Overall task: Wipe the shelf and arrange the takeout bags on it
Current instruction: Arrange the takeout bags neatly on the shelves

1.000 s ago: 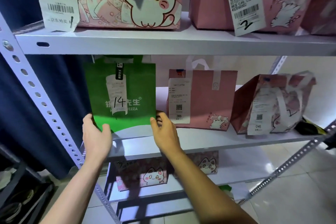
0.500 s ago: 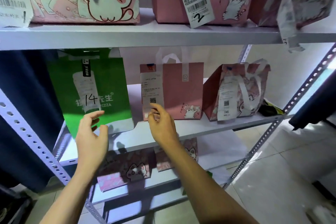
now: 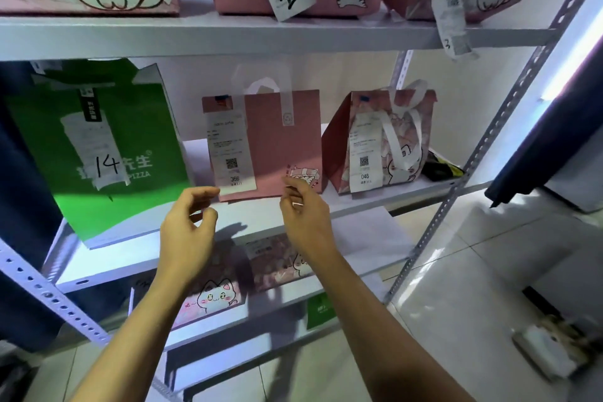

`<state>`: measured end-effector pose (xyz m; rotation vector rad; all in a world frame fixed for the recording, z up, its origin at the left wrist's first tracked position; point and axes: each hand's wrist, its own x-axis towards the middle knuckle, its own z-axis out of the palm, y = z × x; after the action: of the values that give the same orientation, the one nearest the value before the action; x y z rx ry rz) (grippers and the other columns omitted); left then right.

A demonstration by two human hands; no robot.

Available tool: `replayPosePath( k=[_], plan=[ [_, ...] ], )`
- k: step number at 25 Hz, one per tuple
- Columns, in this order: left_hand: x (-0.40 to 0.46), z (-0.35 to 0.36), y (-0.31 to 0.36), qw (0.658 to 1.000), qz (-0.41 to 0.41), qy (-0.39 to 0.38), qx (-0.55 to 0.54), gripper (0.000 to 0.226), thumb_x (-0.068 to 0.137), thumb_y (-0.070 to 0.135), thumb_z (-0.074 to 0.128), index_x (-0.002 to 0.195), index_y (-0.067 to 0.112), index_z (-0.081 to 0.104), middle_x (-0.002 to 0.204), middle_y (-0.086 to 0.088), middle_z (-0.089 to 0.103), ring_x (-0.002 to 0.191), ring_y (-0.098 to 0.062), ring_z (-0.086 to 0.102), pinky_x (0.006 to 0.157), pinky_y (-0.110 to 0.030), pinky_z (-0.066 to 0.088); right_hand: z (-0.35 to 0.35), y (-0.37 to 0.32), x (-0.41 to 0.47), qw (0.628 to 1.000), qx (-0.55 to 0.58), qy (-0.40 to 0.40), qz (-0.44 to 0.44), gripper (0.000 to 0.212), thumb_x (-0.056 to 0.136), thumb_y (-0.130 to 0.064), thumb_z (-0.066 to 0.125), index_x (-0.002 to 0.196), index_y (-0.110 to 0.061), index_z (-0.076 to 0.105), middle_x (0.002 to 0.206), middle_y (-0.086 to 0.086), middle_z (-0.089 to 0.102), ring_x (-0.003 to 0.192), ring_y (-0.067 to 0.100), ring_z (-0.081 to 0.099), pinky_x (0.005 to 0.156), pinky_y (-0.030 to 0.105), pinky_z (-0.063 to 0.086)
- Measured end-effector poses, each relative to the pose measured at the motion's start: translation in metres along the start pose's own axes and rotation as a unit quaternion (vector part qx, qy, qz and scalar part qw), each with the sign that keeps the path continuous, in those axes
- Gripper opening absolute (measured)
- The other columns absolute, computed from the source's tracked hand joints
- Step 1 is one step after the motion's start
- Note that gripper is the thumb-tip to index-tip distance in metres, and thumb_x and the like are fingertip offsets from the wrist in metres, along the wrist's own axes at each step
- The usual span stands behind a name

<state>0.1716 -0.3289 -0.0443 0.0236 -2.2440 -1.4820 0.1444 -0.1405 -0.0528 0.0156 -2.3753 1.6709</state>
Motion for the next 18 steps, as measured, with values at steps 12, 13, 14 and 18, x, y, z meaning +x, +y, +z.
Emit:
replayPosePath(
  k=[12, 13, 14, 18],
  plan=[
    [-0.053, 0.097, 0.046, 0.997, -0.061, 0.040, 0.001, 0.029, 0.094, -0.001, 0.050, 0.105, 0.019, 0.068, 0.107, 0.008, 0.071, 0.102, -0.007, 0.064, 0.087, -0.018, 0.049, -0.128, 0.053, 0.023, 0.999, -0.014, -0.034, 0.022, 0.030, 0.100, -0.015, 0.055, 0.127, -0.026, 0.062, 0.110, -0.008, 0.066, 0.100, 0.008, 0.063, 0.071, 0.009, 0.045],
    [-0.061, 0.108, 0.049, 0.997, -0.068, 0.043, 0.001, 0.028, 0.095, 0.000, 0.050, 0.105, 0.018, 0.068, 0.107, 0.008, 0.071, 0.102, -0.007, 0.065, 0.088, -0.019, 0.050, -0.137, 0.058, 0.024, 0.999, -0.022, -0.041, 0.016, 0.030, 0.100, -0.015, 0.055, 0.127, -0.026, 0.062, 0.108, -0.009, 0.067, 0.099, 0.007, 0.064, 0.073, 0.011, 0.047],
    [-0.069, 0.119, 0.053, 0.996, -0.073, 0.044, 0.000, 0.027, 0.095, 0.000, 0.051, 0.105, 0.017, 0.068, 0.106, 0.008, 0.071, 0.102, -0.006, 0.065, 0.089, -0.019, 0.051, -0.147, 0.063, 0.025, 0.999, -0.027, -0.046, 0.009, 0.029, 0.100, -0.015, 0.055, 0.127, -0.026, 0.063, 0.107, -0.010, 0.067, 0.097, 0.006, 0.064, 0.077, 0.016, 0.050],
    [-0.103, 0.152, 0.065, 0.996, -0.078, 0.048, 0.011, 0.026, 0.095, 0.001, 0.053, 0.103, 0.021, 0.067, 0.100, 0.014, 0.069, 0.095, 0.003, 0.063, 0.084, -0.012, 0.051, -0.170, 0.084, 0.019, 0.997, -0.040, -0.059, -0.015, 0.028, 0.101, -0.015, 0.056, 0.126, -0.023, 0.064, 0.107, -0.005, 0.069, 0.095, 0.009, 0.064, 0.085, 0.022, 0.051]
  ],
)
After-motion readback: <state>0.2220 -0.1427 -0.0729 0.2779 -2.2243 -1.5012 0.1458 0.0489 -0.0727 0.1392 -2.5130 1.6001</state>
